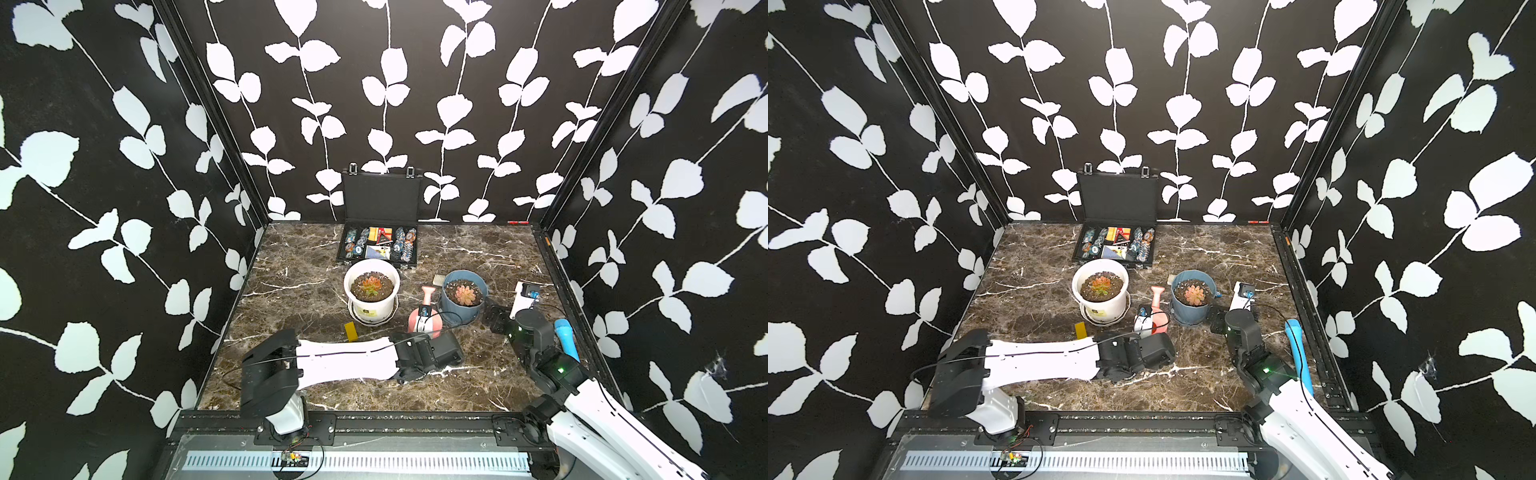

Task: Water the succulent around the soil edge
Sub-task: Place the watering can at the center of the board, then pick up the watering can from the center of the board.

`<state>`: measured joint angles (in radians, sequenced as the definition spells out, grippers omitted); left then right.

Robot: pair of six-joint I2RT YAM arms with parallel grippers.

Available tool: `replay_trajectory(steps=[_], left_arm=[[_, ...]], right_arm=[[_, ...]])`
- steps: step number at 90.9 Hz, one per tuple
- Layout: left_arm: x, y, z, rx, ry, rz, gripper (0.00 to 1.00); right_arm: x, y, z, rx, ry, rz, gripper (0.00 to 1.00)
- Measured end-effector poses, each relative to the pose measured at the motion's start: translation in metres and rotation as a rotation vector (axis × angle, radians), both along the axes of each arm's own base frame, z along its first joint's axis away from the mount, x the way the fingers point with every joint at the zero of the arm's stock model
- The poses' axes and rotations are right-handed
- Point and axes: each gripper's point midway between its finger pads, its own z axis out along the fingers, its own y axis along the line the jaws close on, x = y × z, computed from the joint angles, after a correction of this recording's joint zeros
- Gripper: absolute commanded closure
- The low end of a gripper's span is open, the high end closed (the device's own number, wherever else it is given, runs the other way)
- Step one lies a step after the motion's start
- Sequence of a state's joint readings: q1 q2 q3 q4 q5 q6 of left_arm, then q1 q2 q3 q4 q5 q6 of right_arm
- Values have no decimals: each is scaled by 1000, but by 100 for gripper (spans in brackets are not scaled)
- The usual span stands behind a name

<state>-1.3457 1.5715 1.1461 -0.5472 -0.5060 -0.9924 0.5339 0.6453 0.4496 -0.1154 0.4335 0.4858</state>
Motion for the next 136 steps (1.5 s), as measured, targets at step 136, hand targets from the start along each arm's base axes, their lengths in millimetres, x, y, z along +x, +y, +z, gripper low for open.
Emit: replay_trajectory(steps=[136], left_arm=[[99,263,52,-20,122,215,1]], right_arm=[[-97,208,-71,33,387,132,40]])
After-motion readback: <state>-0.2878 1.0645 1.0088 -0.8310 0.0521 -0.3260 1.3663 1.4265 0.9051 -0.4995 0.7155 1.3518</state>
